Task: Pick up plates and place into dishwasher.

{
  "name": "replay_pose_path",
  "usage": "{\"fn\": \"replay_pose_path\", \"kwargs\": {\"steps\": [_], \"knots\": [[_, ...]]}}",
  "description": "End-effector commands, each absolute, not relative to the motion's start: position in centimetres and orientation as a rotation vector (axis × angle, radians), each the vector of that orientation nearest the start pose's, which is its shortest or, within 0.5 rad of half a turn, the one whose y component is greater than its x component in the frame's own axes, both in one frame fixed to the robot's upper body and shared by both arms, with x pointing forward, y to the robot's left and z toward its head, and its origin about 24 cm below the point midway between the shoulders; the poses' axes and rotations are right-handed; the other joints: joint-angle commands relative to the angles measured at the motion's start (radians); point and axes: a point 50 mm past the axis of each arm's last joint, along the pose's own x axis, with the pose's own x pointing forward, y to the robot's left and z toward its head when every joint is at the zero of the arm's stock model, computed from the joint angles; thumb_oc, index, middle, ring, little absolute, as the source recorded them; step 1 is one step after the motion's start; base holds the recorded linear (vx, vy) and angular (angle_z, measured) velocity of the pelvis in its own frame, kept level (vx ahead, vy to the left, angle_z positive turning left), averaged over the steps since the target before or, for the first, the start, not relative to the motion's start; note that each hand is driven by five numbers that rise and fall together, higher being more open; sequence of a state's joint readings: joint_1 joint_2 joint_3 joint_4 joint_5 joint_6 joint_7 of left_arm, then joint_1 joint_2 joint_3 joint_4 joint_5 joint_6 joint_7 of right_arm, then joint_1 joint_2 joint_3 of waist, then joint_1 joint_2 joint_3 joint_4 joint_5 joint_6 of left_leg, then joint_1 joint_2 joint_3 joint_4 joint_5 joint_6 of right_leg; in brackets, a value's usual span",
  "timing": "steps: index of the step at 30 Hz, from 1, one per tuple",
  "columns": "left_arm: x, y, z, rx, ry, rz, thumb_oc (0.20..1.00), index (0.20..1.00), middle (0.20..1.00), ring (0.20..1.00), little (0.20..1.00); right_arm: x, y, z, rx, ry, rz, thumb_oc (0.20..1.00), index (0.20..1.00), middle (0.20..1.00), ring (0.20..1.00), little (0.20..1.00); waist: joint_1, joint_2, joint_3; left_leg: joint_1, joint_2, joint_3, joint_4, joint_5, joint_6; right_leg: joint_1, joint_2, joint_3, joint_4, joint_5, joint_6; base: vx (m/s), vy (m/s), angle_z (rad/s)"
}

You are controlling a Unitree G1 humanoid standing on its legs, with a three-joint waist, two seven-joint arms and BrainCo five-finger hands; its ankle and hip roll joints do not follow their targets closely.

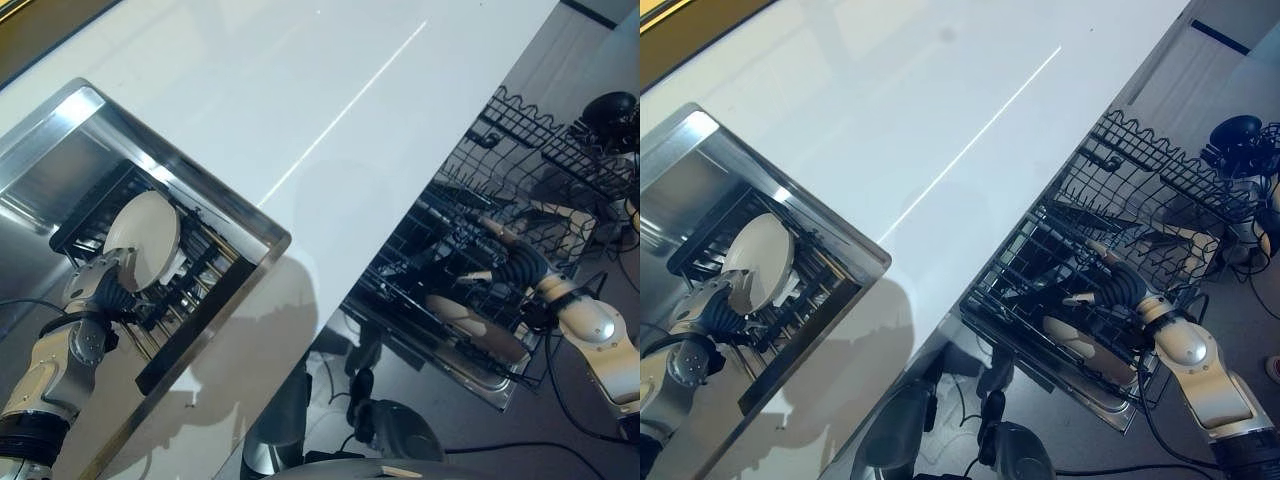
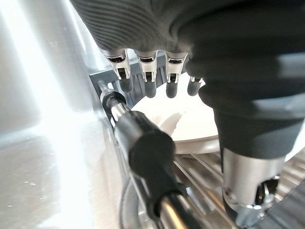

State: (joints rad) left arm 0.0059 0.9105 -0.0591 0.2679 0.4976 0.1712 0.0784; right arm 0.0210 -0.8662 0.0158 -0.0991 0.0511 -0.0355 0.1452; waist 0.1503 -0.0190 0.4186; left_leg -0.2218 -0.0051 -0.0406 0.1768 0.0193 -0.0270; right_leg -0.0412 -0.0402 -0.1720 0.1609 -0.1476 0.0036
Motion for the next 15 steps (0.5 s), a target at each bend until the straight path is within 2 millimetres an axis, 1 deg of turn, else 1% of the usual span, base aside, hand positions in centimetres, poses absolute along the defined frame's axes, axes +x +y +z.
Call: {"fn": "replay_pose_path", "kwargs": {"steps": [1,4,8,10,12,15], "knots": [[23.3,37.3,8.9,1.594,0.422,0.235,1.0,1.0,1.0,1.0,1.0,25.3,-27.0,14.3,-0.867,-0.115,0.202,1.0,1.0,1.0,1.0,1.0,-0.02,-0.021,-0.058,-0.108,-0.008,0.001,0.053,0.012,-0.025,-0.032,-0.08,-0.021,0.067,0.027,0.072,0.0,0.0,0.0],[23.5,37.7,9.7,1.681,0.395,0.314,1.0,1.0,1.0,1.0,1.0,25.5,-26.9,14.3,-0.861,-0.125,0.207,1.0,1.0,1.0,1.0,1.0,-0.02,-0.025,-0.056,-0.115,-0.01,0.001,0.057,0.011,-0.025,-0.038,-0.082,-0.022,0.069,0.028,0.071,0.0,0.0,0.0],[23.7,38.1,10.6,1.708,0.337,0.437,1.0,1.0,1.0,1.0,1.0,25.8,-26.6,13.9,-0.85,-0.125,0.206,1.0,1.0,1.0,1.0,1.0,-0.014,-0.035,-0.052,-0.122,-0.009,-0.001,0.061,0.01,-0.026,-0.044,-0.081,-0.023,0.072,0.03,0.071,0.0,-0.009,0.0],[23.7,38.3,10.6,1.721,0.327,0.498,1.0,1.0,1.0,1.0,1.0,25.9,-26.3,13.8,-0.84,-0.128,0.204,1.0,1.0,1.0,1.0,1.0,-0.011,-0.045,-0.047,-0.128,-0.007,-0.003,0.066,0.009,-0.025,-0.047,-0.079,-0.023,0.075,0.031,0.071,0.0,-0.061,0.0],[23.7,38.5,10.3,1.755,0.341,0.513,1.0,1.0,1.0,1.0,1.0,26.1,-26.0,13.5,-0.827,-0.131,0.202,1.0,1.0,1.0,1.0,1.0,-0.007,-0.056,-0.043,-0.132,-0.005,-0.004,0.069,0.008,-0.025,-0.047,-0.075,-0.023,0.072,0.034,0.071,0.0,-0.076,0.01],[23.5,38.9,9.8,1.814,0.424,0.49,1.0,1.0,1.0,1.0,1.0,26.3,-25.7,13.5,-0.813,-0.14,0.199,1.0,1.0,1.0,1.0,1.0,-0.006,-0.074,-0.038,-0.133,-0.001,-0.004,0.066,0.006,-0.024,-0.049,-0.068,-0.022,0.067,0.04,0.074,-0.02,-0.068,0.02]]}}
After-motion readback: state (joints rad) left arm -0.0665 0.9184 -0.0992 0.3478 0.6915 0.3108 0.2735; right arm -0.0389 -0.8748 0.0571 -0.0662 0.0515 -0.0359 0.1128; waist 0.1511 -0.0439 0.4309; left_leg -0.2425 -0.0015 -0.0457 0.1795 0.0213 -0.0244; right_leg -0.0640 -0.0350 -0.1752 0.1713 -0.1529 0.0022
